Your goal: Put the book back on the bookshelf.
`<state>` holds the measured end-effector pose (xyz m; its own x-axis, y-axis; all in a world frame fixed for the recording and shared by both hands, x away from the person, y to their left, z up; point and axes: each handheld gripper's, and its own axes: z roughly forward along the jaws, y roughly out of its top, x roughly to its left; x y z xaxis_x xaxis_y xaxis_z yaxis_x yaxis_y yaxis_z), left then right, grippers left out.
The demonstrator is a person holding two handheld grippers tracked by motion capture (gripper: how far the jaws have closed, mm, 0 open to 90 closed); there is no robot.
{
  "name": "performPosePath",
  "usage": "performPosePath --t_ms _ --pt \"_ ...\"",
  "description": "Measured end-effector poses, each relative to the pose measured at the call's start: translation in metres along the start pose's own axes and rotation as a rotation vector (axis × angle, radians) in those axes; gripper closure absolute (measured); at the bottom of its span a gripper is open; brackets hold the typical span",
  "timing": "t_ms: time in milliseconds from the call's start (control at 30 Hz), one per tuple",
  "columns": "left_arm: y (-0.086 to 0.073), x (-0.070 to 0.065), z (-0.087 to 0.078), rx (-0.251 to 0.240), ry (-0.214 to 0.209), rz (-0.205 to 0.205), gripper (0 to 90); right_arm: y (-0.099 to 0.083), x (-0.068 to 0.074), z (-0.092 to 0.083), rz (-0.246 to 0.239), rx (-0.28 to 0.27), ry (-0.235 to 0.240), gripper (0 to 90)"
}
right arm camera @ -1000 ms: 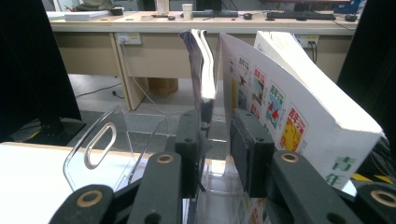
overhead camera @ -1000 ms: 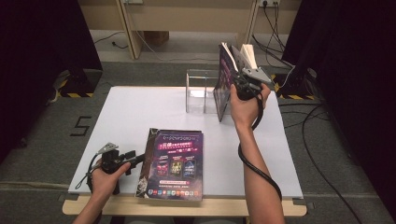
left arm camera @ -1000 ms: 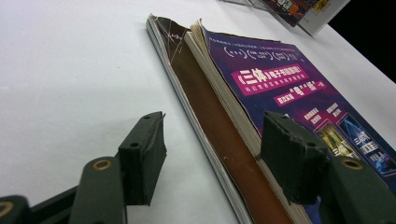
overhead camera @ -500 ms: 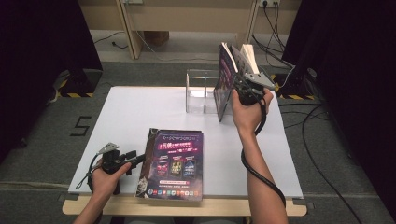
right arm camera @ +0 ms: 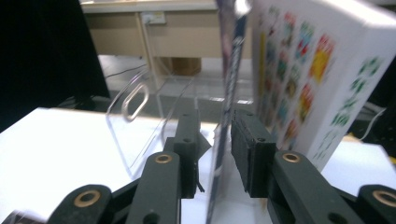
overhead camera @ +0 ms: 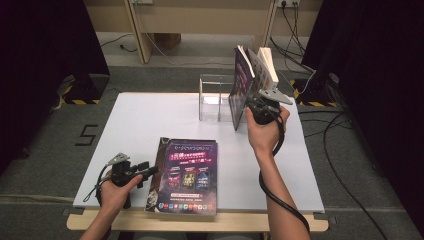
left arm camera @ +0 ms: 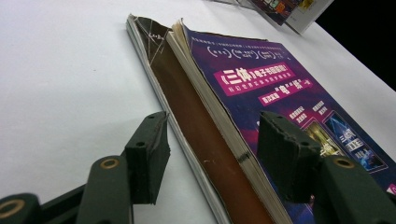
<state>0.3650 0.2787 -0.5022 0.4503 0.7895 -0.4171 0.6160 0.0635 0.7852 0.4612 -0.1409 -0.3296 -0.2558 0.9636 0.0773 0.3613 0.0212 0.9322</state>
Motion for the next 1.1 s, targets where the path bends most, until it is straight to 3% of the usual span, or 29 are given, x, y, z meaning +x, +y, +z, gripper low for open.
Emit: performPosePath --t_ms 233,500,533,633,667,700,733,767,800,833,867,900,933,1000,1100 --pt "0.000 -0.004 0.003 0.001 -0.014 0.000 43.1 -0.020 0.010 -0.009 0.015 0.061 0.060 70.8" --pt "0.000 -0.009 0.006 0.008 -0.026 0.006 43.1 -0.050 0.033 -0.015 0.042 0.147 0.169 70.1" --pt "0.000 -0.009 0.005 0.011 -0.016 0.012 43.1 -0.054 0.037 -0.014 0.038 0.171 0.168 70.1" --pt "0.010 -0.009 0.006 -0.009 -0.007 0.013 43.9 -0.057 0.050 -0.003 0.042 0.258 0.236 71.9" --pt "0.013 -0.008 0.004 -0.026 -0.022 -0.100 44.5 -0.056 0.053 0.003 0.155 0.242 0.285 73.0" --pt "0.021 -0.013 -0.003 -0.053 -0.041 -0.205 42.5 -0.058 0.055 0.004 0.240 0.199 0.299 74.8" --pt "0.030 -0.020 -0.008 -0.080 -0.021 -0.021 44.3 -0.062 0.061 0.003 0.288 0.165 0.287 74.7" --pt "0.035 -0.018 -0.006 -0.077 0.082 0.196 47.8 -0.064 0.066 0.006 0.297 0.171 0.307 74.5" --pt "0.037 -0.014 -0.004 -0.058 0.085 0.125 46.8 -0.068 0.069 0.011 0.291 0.193 0.331 74.2" --pt "0.037 -0.009 -0.001 -0.083 0.004 0.008 41.3 -0.069 0.068 0.014 0.260 0.209 0.320 74.3" --pt "0.036 -0.009 0.000 -0.088 -0.022 0.009 41.6 -0.071 0.068 0.017 0.231 0.228 0.305 74.3" --pt "0.034 -0.009 0.003 -0.053 0.026 0.066 41.6 -0.074 0.066 0.021 0.227 0.250 0.309 74.0" --pt "0.033 -0.009 0.004 -0.031 0.046 0.092 42.0 -0.077 0.063 0.025 0.210 0.271 0.301 73.1" --pt "0.030 -0.010 0.005 -0.043 0.028 0.058 42.5 -0.088 0.056 0.032 0.182 0.324 0.275 71.2" --pt "0.028 -0.011 0.006 -0.024 0.035 0.071 42.8 -0.104 0.051 0.032 0.182 0.373 0.259 70.0"
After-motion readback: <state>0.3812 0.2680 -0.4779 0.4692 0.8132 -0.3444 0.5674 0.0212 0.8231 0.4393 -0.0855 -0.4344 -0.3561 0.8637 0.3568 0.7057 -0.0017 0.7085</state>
